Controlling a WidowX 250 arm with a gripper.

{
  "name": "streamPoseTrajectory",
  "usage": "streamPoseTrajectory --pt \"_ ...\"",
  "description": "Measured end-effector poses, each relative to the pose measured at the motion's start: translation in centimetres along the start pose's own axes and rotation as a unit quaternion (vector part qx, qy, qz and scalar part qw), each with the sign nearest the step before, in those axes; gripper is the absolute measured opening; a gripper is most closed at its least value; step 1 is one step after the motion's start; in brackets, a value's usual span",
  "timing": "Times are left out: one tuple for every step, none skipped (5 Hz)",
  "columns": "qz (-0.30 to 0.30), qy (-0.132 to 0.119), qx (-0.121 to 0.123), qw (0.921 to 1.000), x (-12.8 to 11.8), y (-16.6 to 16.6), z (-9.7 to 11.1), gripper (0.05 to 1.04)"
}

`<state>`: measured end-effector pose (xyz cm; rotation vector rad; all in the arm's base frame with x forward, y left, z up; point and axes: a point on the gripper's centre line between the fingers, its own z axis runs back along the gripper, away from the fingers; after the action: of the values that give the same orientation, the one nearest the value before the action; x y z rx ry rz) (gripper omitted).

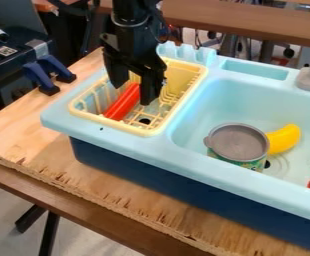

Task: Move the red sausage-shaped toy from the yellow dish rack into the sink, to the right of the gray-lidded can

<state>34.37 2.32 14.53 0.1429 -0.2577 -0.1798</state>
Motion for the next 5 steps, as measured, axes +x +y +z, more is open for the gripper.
streamPoseTrajectory --pt "0.026 0.004 0.004 0.9997 -0.4 1.1 -0.2 1.011" --pt "0.034 0.009 -0.001 0.9994 -0.5 1.4 -0.6 1.011" --pt "0.031 0.030 -0.007 0.9991 -0.8 1.1 -2.0 1.011" --pt "0.040 0.029 -0.004 0.9988 -0.7 1.1 -2.2 1.011" --pt "0.035 0.040 -0.003 0.9986 -0.8 0.7 -2.9 1.011"
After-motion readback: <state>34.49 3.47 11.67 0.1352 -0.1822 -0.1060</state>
